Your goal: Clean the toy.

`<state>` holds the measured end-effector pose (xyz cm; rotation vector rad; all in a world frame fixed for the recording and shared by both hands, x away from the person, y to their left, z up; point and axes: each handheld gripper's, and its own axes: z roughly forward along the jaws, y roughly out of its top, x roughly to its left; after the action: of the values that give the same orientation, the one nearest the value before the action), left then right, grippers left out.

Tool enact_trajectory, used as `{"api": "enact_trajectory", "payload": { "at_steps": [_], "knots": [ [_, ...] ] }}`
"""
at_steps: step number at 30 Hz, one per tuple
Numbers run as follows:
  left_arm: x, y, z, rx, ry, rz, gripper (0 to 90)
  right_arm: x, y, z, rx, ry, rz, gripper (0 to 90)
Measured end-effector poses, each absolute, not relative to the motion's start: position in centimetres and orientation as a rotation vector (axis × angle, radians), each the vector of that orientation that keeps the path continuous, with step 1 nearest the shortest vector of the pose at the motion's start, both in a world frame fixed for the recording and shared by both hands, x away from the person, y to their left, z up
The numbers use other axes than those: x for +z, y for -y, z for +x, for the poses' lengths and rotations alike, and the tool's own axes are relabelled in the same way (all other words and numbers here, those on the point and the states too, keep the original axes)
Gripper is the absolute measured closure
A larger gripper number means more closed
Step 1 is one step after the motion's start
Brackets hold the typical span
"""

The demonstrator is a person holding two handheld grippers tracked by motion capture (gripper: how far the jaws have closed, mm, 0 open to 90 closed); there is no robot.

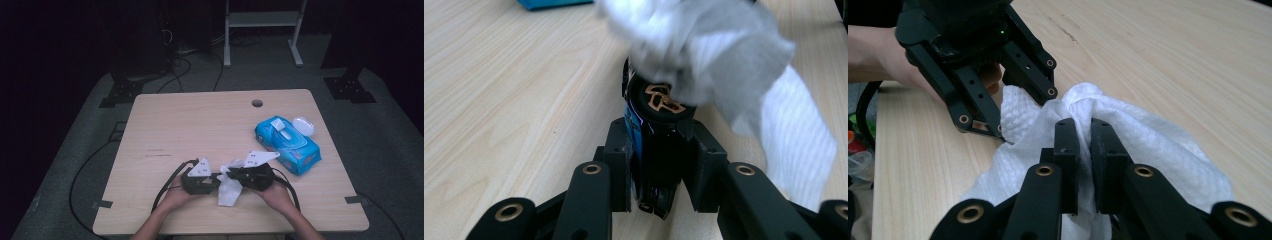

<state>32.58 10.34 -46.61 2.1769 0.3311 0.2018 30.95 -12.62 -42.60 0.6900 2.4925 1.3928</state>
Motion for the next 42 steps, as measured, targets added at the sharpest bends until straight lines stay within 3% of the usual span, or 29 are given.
{"api": "enact_trajectory", "payload": {
  "at_steps": [42],
  "knots": [
    [-46.6, -11.2, 32.9, 0.224, -0.38, 2.169, 68.4, -42.6, 16.9, 31.3, 1.254, -2.384, 0.868, 81.7]
  ]
}}
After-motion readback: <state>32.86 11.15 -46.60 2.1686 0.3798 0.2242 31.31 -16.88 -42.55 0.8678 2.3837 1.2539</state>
